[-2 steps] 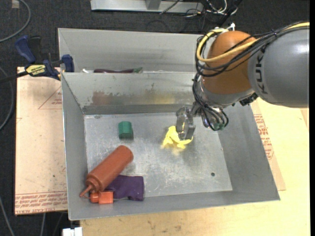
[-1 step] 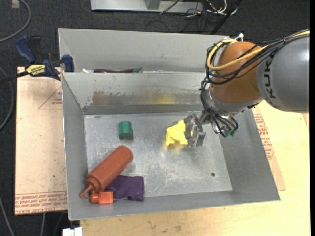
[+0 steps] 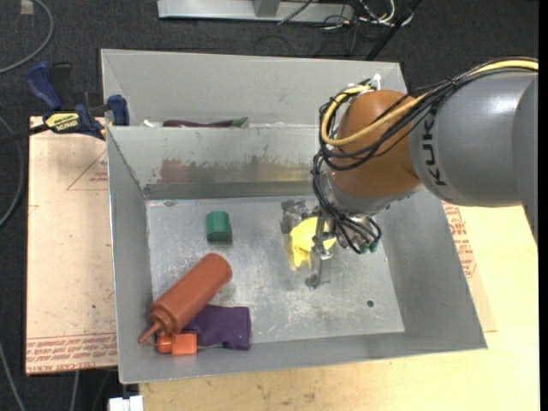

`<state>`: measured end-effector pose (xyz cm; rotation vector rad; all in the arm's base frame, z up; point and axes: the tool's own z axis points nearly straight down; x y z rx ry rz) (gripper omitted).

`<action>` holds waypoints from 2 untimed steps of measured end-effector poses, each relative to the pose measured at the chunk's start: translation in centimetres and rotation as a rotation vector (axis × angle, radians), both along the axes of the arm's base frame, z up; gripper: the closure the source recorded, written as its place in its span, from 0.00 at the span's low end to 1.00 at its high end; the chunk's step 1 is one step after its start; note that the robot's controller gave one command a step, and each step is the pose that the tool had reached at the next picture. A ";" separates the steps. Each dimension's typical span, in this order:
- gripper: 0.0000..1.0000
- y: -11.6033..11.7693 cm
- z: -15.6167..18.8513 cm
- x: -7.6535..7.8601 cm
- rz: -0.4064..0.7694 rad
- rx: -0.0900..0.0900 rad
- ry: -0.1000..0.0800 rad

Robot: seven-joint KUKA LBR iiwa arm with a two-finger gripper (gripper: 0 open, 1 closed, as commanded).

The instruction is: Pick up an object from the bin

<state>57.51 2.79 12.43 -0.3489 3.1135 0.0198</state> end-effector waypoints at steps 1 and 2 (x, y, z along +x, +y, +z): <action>0.00 0.0 0.0 0.0 0.000 -0.001 0.000; 0.00 -1.2 -0.4 1.1 0.054 0.002 -0.002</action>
Offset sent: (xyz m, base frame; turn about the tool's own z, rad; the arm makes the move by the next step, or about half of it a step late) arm 0.0393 -0.0614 -0.0188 -0.1750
